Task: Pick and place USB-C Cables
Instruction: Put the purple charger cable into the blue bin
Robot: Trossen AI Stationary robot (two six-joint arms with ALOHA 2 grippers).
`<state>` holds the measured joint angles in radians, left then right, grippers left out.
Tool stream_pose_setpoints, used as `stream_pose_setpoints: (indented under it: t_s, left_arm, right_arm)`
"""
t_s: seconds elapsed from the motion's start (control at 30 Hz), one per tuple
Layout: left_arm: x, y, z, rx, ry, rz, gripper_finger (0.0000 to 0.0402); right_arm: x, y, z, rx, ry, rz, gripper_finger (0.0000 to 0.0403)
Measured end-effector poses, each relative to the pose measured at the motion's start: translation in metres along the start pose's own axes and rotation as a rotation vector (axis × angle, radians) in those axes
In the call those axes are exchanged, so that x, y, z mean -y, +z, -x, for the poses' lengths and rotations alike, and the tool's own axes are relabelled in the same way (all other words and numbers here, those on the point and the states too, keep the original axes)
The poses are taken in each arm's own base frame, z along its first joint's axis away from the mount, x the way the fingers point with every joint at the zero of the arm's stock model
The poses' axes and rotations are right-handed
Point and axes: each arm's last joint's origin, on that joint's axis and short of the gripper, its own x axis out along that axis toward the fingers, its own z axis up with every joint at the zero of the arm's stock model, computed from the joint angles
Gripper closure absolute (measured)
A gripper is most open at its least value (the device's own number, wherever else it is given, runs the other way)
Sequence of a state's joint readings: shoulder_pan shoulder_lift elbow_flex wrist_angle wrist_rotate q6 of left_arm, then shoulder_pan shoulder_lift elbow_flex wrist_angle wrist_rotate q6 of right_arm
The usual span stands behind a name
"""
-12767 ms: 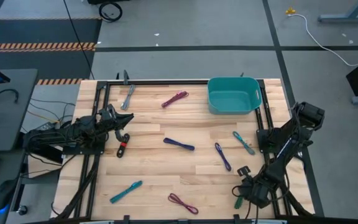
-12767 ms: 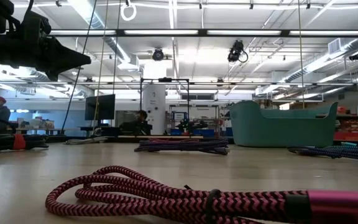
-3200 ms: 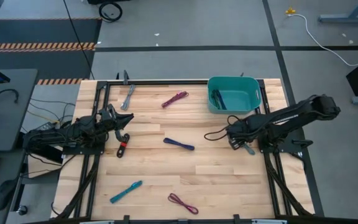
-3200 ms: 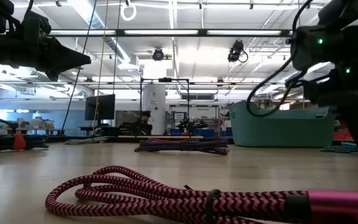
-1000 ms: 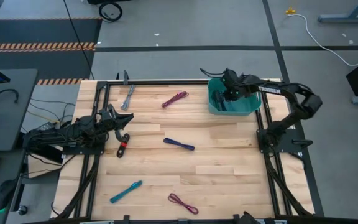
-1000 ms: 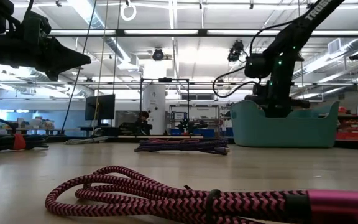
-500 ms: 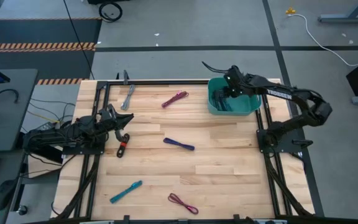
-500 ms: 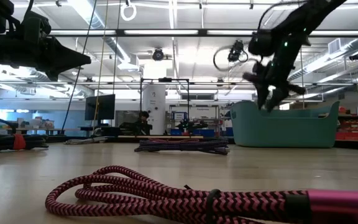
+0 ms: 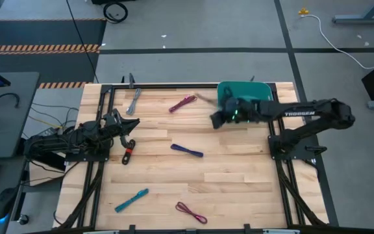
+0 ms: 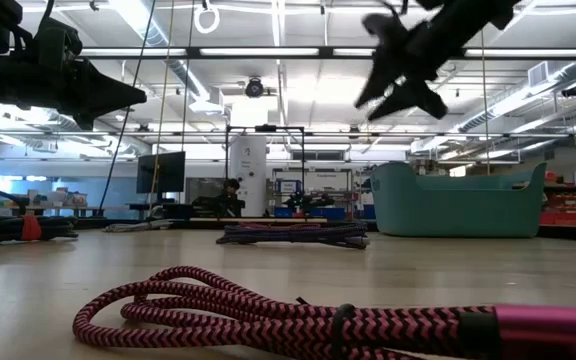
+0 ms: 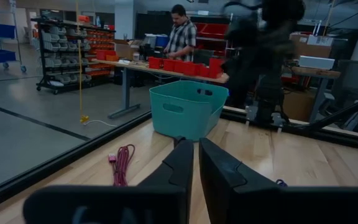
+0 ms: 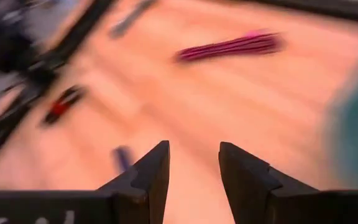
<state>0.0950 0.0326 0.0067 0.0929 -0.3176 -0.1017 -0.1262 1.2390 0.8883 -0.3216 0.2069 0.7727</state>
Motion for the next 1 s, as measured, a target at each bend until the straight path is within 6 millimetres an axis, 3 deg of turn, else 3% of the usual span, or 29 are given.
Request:
stream_pose_setpoints:
  t_s: [0.23,0.33,0.47,0.7,1.0]
  left_arm:
    - [0.0,0.0,0.0,0.0,0.0,0.0,0.0376]
    - [0.0,0.0,0.0,0.0,0.0,0.0,0.0373]
    - [0.0,0.0,0.0,0.0,0.0,0.0,0.0367]
    - [0.0,0.001,0.0,0.006,0.0,0.002,0.037]
    - [0.0,0.001,0.0,0.013,-0.001,-0.024,0.0366]
  right_arm:
    - [-0.063,-0.048,-0.015,-0.061,0.366,0.309,0.0259]
    - [-0.079,-0.061,-0.027,-0.099,0.38,0.422,0.0259]
    - [-0.092,-0.062,-0.051,-0.108,0.343,0.548,0.0259]
    - [-0.086,-0.068,-0.105,-0.205,0.187,0.642,0.024]
    - [-0.064,-0.097,-0.151,-0.305,0.096,0.69,0.0191]
